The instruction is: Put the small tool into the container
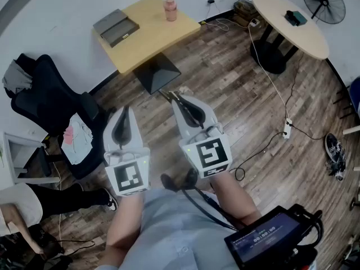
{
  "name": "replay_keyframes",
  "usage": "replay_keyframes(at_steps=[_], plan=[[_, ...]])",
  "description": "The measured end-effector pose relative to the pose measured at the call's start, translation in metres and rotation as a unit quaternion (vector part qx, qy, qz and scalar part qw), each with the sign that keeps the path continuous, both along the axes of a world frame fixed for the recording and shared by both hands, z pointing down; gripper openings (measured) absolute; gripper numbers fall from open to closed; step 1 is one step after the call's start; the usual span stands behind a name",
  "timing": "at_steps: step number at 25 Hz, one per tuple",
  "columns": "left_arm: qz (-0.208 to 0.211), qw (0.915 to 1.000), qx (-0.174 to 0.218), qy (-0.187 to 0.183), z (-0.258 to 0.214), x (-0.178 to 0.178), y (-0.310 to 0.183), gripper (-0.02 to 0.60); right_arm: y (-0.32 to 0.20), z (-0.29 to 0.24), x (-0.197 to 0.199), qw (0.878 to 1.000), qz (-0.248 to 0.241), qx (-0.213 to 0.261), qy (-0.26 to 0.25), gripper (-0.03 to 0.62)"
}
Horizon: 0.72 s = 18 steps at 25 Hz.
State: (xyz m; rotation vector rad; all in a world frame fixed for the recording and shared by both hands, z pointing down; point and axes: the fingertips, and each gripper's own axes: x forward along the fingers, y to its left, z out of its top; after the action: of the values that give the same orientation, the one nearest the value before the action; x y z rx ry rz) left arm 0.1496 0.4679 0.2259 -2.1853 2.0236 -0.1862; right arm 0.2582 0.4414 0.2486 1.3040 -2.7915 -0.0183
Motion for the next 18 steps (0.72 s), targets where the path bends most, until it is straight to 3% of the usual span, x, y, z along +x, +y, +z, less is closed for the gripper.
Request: replay_keyframes(at_steps=[10,18], plan=[[-0.016,0.9998,-0.013,0.002,0.023,0.012,-0.009,0.009,-0.019,0.02,0.011,1.0,-0.02,-0.013,-0.004,0.025],[-0.029,0.9988,-0.035,0.02,0.049,-0.025,-0.086,0.009,-0.095,0.041,-0.017,0.999,-0.021,-0.034,0.005,0.026]])
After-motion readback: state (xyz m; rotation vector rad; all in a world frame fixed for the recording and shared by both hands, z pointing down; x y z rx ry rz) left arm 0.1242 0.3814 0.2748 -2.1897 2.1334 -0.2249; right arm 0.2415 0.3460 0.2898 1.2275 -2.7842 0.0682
